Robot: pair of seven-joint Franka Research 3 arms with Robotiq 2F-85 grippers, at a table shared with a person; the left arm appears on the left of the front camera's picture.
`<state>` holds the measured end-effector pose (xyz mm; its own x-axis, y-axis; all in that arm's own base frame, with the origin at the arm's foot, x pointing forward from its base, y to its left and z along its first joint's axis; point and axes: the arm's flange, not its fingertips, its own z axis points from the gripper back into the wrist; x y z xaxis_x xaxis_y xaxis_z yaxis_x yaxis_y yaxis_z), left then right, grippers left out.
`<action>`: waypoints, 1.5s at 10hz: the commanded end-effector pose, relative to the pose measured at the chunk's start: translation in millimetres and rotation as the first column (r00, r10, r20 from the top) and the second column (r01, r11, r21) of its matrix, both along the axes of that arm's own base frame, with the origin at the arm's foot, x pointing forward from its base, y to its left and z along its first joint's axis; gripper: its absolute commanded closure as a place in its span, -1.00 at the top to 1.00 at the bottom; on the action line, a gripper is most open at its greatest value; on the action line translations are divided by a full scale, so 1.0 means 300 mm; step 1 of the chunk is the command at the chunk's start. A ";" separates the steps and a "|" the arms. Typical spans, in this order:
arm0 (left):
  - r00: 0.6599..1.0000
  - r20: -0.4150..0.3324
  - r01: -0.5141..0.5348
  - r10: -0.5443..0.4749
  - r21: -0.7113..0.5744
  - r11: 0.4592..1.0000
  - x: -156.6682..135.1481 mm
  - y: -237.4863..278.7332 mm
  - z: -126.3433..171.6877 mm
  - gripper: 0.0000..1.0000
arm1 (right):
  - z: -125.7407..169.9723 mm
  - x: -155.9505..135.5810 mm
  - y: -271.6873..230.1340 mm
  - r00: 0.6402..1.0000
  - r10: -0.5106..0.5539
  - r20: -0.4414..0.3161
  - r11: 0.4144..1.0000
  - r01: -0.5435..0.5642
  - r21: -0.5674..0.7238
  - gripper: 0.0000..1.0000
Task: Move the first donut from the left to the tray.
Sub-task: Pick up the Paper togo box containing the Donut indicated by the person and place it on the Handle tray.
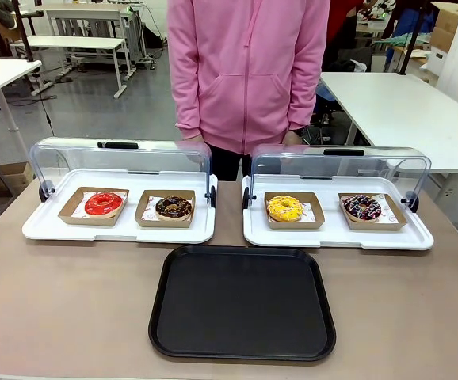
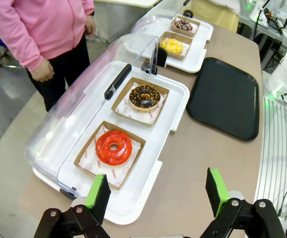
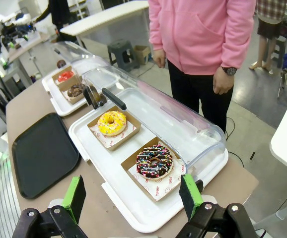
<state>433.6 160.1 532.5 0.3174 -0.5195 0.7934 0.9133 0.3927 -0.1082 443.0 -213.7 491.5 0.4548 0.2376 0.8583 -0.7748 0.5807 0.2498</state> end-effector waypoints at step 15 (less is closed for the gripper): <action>1.000 0.009 0.005 -0.005 -0.003 1.000 -0.003 -0.002 0.007 1.00 | 0.012 -0.008 0.003 1.000 0.004 0.008 1.000 -0.005 0.006 1.00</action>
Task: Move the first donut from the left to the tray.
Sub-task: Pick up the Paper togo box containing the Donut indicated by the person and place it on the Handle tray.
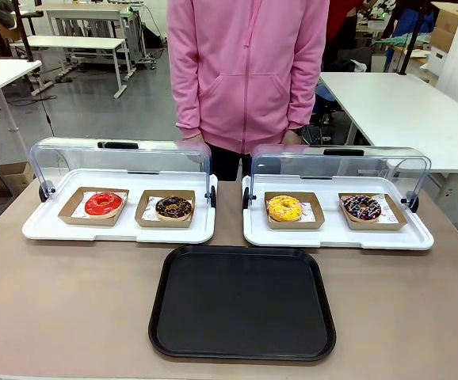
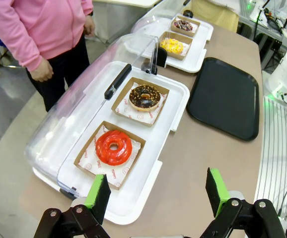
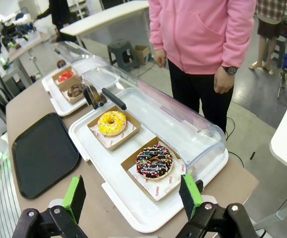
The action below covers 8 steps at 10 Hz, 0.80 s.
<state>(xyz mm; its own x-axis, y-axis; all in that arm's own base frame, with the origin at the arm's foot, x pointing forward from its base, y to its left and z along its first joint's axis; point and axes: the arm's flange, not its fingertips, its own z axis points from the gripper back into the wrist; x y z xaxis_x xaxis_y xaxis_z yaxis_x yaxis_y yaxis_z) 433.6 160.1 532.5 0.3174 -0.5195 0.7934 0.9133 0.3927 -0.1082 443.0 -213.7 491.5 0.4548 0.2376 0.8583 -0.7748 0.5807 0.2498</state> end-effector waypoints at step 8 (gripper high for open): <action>1.000 0.009 0.005 -0.005 -0.003 1.000 -0.003 -0.002 0.007 1.00 | 0.011 -0.008 0.003 1.000 0.005 0.008 1.000 -0.005 0.006 1.00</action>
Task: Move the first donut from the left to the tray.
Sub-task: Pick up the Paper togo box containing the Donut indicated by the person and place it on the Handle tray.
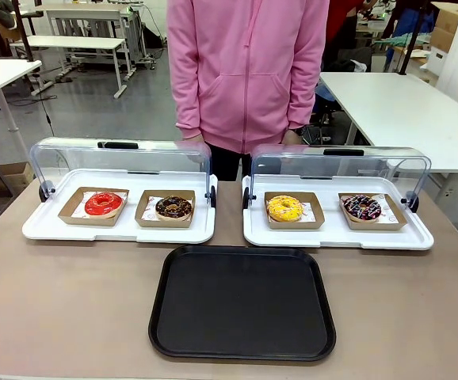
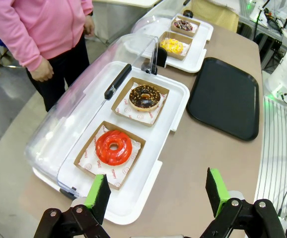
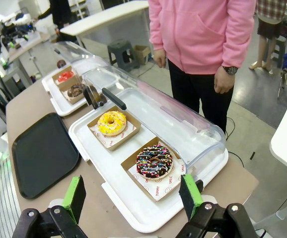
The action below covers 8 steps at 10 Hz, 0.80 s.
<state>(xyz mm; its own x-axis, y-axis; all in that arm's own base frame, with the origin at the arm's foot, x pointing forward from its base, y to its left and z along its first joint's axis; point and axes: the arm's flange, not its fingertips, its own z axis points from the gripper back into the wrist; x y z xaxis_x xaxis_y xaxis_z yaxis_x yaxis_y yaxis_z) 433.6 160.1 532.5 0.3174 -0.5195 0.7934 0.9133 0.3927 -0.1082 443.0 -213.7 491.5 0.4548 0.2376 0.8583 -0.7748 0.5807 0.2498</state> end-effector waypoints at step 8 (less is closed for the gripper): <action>1.000 0.009 0.005 -0.005 -0.003 1.000 -0.003 -0.002 0.007 1.00 | 0.011 -0.008 0.003 1.000 0.005 0.008 1.000 -0.005 0.006 1.00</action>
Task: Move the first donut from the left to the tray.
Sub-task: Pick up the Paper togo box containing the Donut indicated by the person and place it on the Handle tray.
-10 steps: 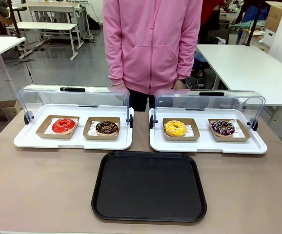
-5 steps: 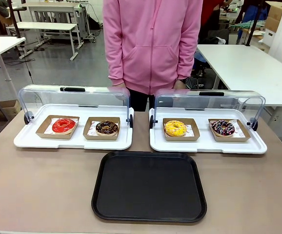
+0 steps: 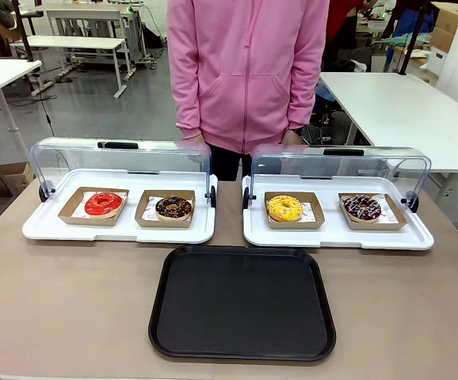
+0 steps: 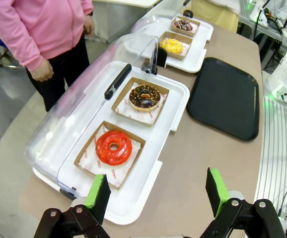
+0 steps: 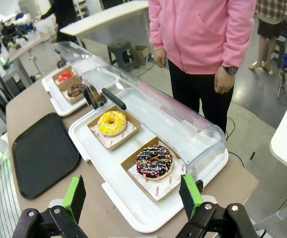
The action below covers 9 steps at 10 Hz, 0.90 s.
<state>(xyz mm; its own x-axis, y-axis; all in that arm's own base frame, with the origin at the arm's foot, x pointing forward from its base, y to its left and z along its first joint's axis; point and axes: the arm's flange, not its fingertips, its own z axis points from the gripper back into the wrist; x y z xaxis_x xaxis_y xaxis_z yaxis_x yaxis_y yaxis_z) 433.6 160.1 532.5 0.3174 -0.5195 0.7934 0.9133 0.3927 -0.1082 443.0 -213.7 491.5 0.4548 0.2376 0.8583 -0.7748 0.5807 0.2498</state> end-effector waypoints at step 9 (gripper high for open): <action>1.000 0.009 0.005 -0.005 -0.003 1.000 -0.003 -0.002 0.007 1.00 | 0.011 -0.008 0.003 1.000 0.005 0.008 1.000 -0.005 0.006 1.00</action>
